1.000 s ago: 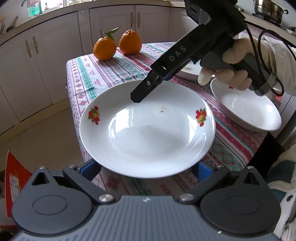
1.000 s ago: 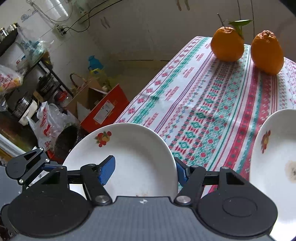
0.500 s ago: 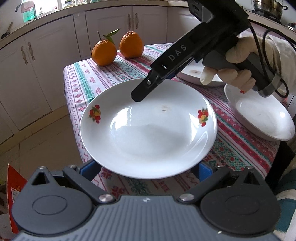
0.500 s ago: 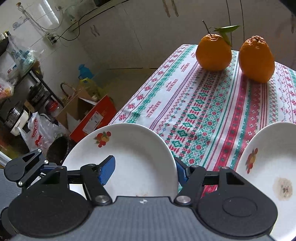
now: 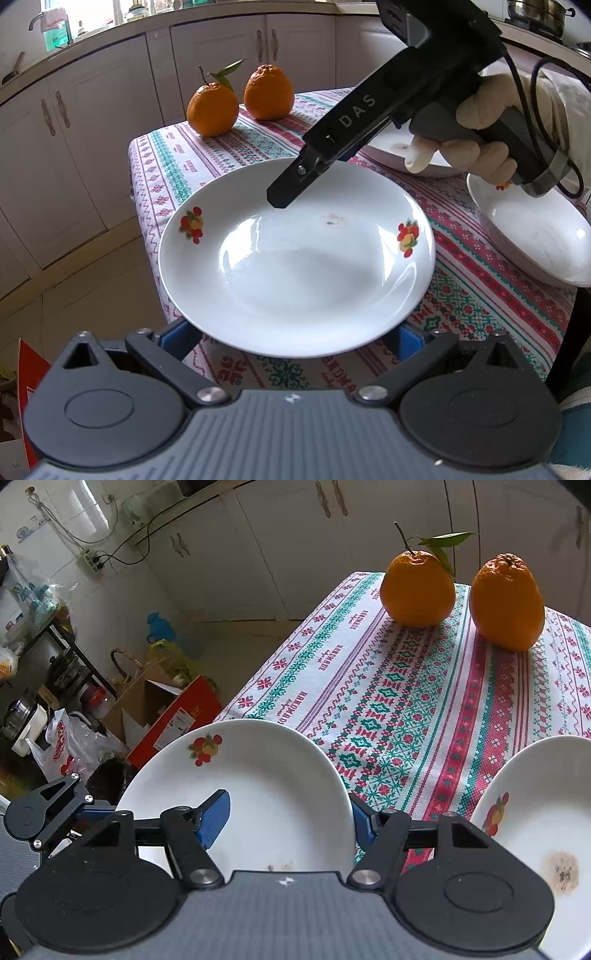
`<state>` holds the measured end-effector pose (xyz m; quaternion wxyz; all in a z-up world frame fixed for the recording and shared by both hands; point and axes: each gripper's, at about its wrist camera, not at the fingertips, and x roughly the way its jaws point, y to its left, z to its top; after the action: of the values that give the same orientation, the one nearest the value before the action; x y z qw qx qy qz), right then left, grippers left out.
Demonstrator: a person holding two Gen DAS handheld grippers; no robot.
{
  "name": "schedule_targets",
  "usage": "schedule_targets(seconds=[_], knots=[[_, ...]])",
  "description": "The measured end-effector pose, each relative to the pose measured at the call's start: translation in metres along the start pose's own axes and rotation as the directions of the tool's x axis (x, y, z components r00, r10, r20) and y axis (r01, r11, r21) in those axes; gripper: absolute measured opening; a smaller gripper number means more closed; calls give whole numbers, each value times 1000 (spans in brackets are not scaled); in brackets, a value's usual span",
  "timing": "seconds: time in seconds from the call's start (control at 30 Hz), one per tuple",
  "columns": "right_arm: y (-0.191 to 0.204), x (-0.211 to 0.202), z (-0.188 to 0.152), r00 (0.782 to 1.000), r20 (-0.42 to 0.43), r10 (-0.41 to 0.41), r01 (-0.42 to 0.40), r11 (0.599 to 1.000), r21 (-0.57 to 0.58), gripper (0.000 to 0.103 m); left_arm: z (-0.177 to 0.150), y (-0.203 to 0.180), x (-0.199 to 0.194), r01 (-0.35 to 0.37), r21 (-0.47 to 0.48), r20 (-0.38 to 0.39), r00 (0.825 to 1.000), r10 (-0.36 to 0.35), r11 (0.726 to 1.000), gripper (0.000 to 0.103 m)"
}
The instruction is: Organize plates and bowls
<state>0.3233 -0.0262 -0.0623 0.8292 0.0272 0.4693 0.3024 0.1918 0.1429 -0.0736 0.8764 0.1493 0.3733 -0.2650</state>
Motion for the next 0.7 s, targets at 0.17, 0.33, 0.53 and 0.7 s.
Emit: schedule_targets(seconds=[0.17, 0.33, 0.53, 0.7], knots=[[0, -1, 0, 1000, 1, 27, -27, 1000, 13, 91, -1, -3, -1, -2, -1, 5, 1000, 2, 1000, 102], [13, -12, 0, 999, 28, 17, -16, 999, -34, 102, -2, -4, -8, -11, -21, 9, 1000, 11, 1000, 102], [22, -39, -12, 999, 51, 8, -4, 997, -72, 103, -7, -9, -28, -42, -63, 22, 999, 44, 997, 102], [28, -66, -29, 995, 93, -18, 28, 995, -99, 103, -13, -25, -46, -45, -131, 33, 998, 49, 990, 102]])
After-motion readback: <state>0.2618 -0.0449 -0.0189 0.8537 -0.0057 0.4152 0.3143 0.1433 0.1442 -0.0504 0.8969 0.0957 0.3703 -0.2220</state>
